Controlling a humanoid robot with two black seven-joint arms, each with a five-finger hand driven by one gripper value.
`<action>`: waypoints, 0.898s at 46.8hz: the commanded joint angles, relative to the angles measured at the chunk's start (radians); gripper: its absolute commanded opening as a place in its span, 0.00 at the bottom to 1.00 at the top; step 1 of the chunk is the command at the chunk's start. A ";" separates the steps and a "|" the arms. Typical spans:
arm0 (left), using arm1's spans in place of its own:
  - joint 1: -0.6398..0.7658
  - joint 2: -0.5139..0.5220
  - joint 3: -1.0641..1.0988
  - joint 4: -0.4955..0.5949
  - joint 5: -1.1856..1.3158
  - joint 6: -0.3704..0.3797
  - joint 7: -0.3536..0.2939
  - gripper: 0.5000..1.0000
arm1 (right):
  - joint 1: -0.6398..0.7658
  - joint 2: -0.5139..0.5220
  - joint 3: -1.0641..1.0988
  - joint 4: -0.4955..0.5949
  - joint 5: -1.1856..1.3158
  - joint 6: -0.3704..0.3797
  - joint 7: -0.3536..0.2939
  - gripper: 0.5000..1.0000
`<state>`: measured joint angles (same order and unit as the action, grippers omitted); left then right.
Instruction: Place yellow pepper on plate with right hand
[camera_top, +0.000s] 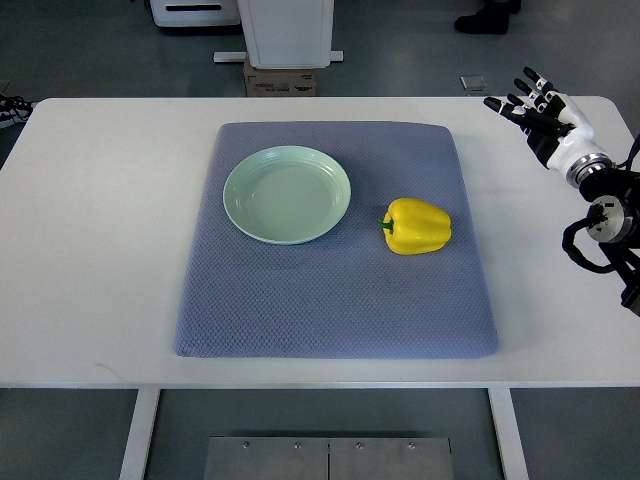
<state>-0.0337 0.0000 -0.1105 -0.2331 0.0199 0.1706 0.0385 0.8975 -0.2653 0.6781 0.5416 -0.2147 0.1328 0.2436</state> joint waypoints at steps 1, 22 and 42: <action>0.000 0.000 0.000 0.000 0.000 0.000 0.000 1.00 | 0.000 0.000 0.000 0.000 0.000 0.001 0.000 1.00; 0.000 0.000 0.000 0.000 0.000 -0.002 0.000 1.00 | -0.002 0.000 0.000 0.000 0.000 0.005 0.000 1.00; 0.000 0.000 0.000 0.000 0.000 -0.002 0.000 1.00 | 0.000 0.000 0.000 0.001 0.000 0.010 0.000 1.00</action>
<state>-0.0338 0.0000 -0.1105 -0.2331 0.0199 0.1685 0.0384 0.8963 -0.2653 0.6780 0.5423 -0.2148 0.1424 0.2439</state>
